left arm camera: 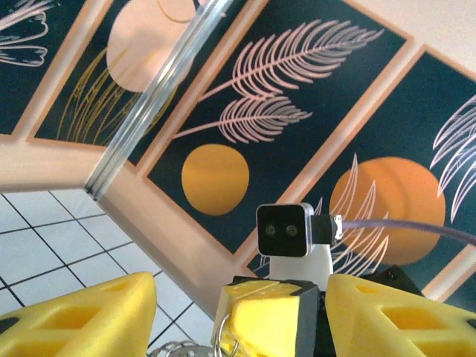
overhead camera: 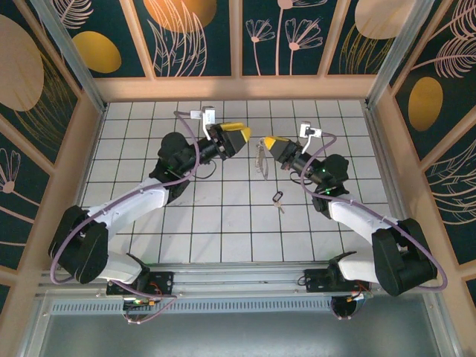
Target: Put the keys on the keyring
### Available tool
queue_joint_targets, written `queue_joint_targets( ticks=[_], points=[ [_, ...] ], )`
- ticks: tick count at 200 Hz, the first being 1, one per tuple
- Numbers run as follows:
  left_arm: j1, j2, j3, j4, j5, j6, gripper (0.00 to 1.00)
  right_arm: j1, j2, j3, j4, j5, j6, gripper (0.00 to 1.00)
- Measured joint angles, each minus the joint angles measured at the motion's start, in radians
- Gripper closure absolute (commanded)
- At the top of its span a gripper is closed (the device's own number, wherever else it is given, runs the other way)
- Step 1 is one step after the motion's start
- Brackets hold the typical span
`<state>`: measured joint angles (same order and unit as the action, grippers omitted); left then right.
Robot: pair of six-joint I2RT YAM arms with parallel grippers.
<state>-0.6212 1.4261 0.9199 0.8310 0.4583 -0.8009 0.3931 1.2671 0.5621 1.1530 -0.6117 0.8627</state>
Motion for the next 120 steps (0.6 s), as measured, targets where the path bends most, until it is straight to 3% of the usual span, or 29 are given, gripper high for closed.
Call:
queue_joint_targets(
  ticks=[54, 120],
  points=[
    [-0.002, 0.032, -0.037, 0.124, -0.022, -0.142, 0.58, 0.049, 0.019, 0.018, 0.055, 0.150, 0.053, 1.00],
    [-0.020, 0.069, -0.049, 0.187, -0.024, -0.196, 0.60, 0.080, 0.082, 0.045, 0.078, 0.223, 0.088, 1.00]
  ],
)
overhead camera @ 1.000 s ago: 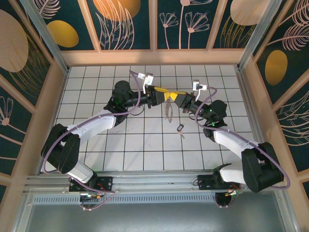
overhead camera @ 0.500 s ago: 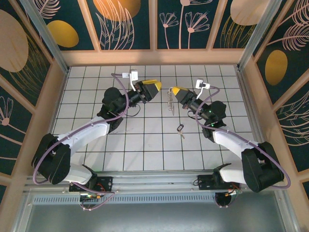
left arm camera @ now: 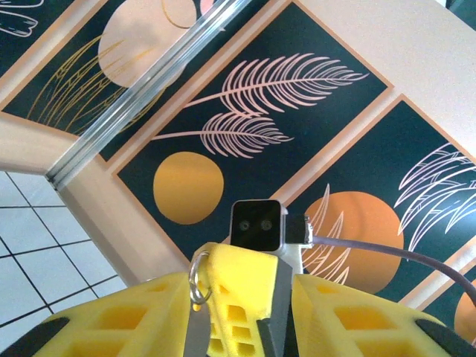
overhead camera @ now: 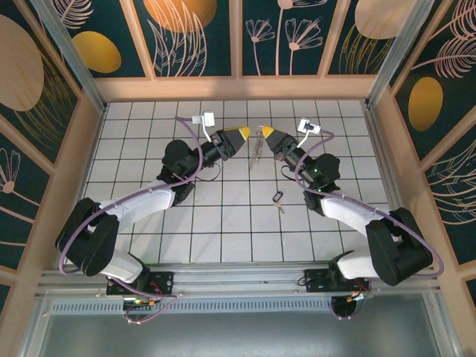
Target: Put the keys on the keyring
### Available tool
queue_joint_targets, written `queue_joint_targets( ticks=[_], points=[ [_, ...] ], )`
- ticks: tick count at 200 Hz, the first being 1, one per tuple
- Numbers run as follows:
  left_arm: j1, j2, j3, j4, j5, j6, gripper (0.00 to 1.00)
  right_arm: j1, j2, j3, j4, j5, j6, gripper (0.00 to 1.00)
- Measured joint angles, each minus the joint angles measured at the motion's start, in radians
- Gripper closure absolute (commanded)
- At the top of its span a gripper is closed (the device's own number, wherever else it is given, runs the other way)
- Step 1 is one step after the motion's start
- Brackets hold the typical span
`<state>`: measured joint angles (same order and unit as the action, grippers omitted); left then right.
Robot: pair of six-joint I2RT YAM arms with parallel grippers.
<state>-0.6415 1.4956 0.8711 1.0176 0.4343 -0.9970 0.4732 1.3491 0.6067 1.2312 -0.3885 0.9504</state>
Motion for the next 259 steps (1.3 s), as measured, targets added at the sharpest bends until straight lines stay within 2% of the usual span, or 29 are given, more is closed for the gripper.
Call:
queue_joint_targets(
  ticks=[151, 259],
  points=[
    [-0.013, 0.065, 0.002, 0.034, 0.002, -0.012, 0.61, 0.023, 0.027, 0.011, 0.016, 0.006, 0.003, 1.00],
    [-0.019, 0.074, 0.010, 0.035, 0.002, -0.016, 0.69, 0.034, 0.039, 0.011, 0.022, 0.003, 0.003, 1.00]
  ],
)
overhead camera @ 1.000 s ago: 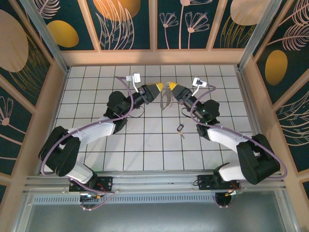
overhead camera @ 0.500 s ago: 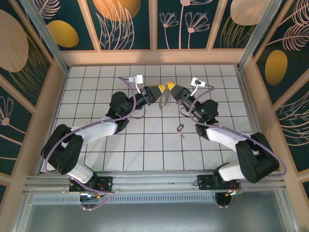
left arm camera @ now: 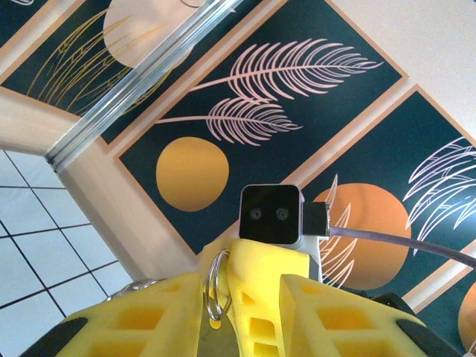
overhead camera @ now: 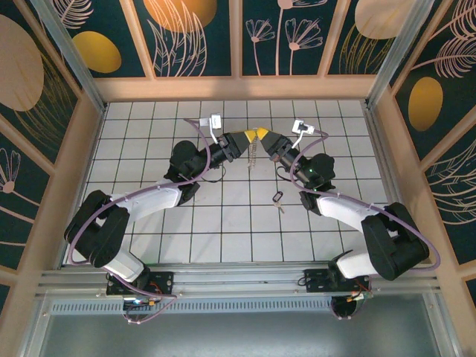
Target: Put the keys on the keyring
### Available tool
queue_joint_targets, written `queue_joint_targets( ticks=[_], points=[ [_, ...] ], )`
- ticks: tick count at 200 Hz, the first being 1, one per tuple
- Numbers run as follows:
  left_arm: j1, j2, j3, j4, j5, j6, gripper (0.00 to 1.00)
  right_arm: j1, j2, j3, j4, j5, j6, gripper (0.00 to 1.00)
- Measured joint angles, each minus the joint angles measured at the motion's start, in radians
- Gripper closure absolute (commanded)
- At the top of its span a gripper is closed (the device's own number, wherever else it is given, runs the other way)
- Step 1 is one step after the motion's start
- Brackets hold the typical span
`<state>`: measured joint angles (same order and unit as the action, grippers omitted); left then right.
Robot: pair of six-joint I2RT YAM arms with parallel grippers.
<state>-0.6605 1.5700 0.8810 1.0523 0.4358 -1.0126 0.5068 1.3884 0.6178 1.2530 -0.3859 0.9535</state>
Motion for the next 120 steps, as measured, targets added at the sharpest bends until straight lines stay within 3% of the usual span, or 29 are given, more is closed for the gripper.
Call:
queue_joint_targets(
  ticks=[57, 85, 98, 120],
  points=[
    [0.000, 0.006, 0.003, -0.001, -0.003, 0.000, 0.85, 0.002, 0.000, 0.000, 0.003, 0.000, 0.000, 1.00],
    [0.000, 0.010, 0.003, -0.002, -0.007, -0.001, 1.00, 0.002, 0.000, 0.000, 0.006, 0.000, 0.000, 1.00],
    [0.000, 0.010, 0.003, -0.002, -0.007, 0.005, 1.00, 0.002, 0.000, 0.001, 0.006, 0.000, -0.001, 1.00],
    [0.001, 0.010, 0.006, -0.008, -0.005, 0.017, 1.00, -0.002, -0.002, 0.007, -0.011, -0.009, -0.008, 0.66]
  ],
)
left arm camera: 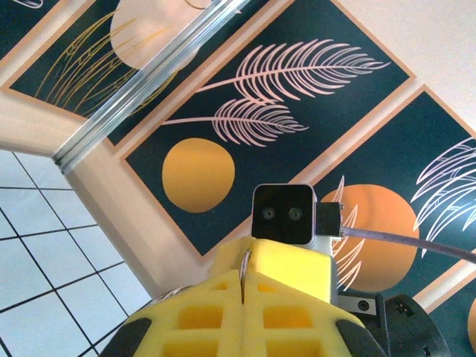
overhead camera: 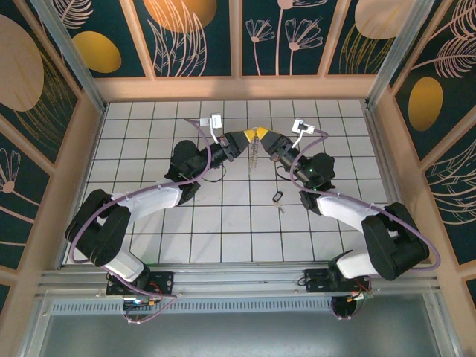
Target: Put the keys on the keyring
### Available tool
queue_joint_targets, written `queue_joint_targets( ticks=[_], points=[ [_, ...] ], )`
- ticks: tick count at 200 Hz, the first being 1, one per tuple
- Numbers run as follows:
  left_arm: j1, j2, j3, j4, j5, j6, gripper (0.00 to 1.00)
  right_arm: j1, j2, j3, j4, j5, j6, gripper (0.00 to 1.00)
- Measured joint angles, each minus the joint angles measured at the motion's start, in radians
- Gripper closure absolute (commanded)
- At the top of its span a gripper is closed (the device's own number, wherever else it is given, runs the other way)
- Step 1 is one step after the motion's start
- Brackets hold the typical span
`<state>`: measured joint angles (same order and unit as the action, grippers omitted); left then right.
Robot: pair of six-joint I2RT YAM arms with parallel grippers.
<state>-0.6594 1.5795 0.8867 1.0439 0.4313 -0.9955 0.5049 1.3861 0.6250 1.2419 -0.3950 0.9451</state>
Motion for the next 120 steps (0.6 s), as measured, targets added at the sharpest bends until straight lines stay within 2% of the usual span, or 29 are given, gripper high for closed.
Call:
queue_joint_targets(
  ticks=[10, 30, 79, 120],
  points=[
    [-0.001, 0.000, 0.004, -0.016, 0.005, 0.011, 1.00, -0.002, -0.008, 0.002, -0.023, -0.010, -0.013, 0.60],
    [-0.002, -0.001, 0.018, -0.061, 0.009, 0.055, 1.00, -0.027, -0.053, -0.001, -0.076, -0.026, -0.032, 0.57],
    [-0.001, -0.008, 0.107, -0.233, 0.064, 0.209, 1.00, -0.160, -0.228, -0.073, -0.154, -0.073, -0.074, 0.55],
    [-0.001, -0.008, 0.211, -0.383, 0.156, 0.339, 1.00, -0.207, -0.251, -0.098, -0.196, -0.173, -0.102, 0.54]
  ],
)
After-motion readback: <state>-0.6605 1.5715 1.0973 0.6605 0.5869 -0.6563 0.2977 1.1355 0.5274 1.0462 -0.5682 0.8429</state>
